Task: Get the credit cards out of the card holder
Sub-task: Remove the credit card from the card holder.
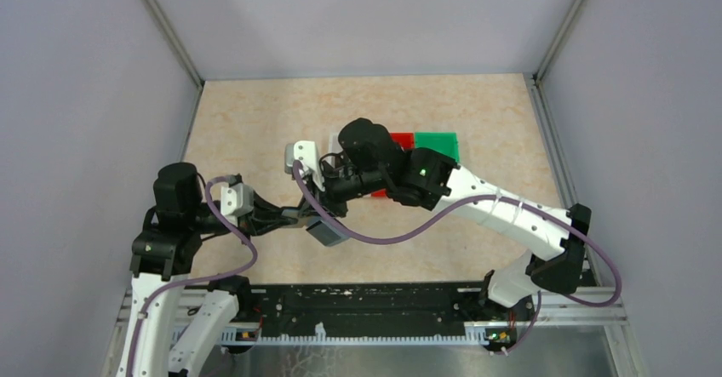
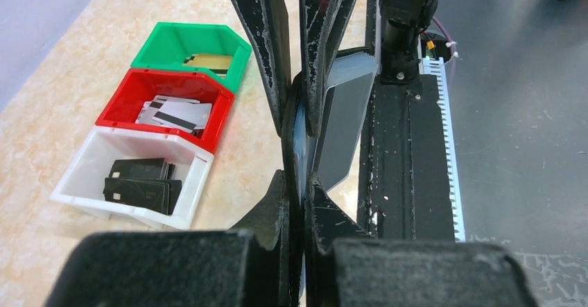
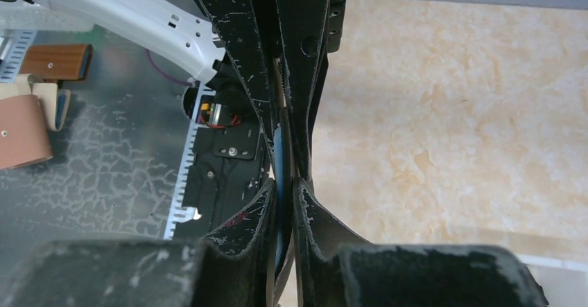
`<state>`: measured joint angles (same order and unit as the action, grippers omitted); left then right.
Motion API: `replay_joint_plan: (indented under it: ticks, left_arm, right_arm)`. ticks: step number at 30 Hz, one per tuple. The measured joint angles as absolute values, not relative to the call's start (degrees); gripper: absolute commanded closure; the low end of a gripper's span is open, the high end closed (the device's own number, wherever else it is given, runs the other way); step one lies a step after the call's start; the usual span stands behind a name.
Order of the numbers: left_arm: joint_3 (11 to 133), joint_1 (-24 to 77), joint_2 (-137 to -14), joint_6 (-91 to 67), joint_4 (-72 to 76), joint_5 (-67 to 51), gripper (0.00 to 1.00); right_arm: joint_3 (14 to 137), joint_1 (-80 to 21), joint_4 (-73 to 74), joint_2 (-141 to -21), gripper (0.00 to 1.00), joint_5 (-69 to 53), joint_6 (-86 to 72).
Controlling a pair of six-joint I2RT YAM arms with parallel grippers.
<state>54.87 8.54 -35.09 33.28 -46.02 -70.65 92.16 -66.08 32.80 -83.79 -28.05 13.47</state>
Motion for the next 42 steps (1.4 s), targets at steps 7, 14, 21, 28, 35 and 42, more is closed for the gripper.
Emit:
replay_joint_plan:
  ticks: [7,14,21,28,35,42]
  left_arm:
    - [55.70,8.54,-36.45,32.56,-47.24,-70.63,1.00]
    - [55.64,8.54,-36.36,23.66,-40.62,-70.61,0.01]
    - [50.00,8.54,-31.27,-0.14,-21.54,-65.21,0.01]
    - [46.65,8.54,-31.53,-20.14,-7.49,-65.56,0.01]
    - [44.73,8.54,-31.18,-32.27,1.17,-67.53,0.05]
    - [44.31,8.54,-30.46,-37.63,5.26,-68.86,0.15]
  right_arm:
    - [93.17,-65.52,33.69,-84.84,1.00,-28.80,12.64]
    - [92.20,-64.03,31.11,-84.88,1.00,-28.80,7.33]
    - [72.14,-54.68,4.01,-77.10,1.00,-33.17,-14.98]
    - [66.72,-53.01,-15.77,-73.03,1.00,-35.27,-32.99]
    - [60.66,-53.01,-32.25,-70.89,1.00,-33.21,-46.00]
    - [57.54,-53.01,-38.92,-70.89,1.00,-30.06,-53.19]
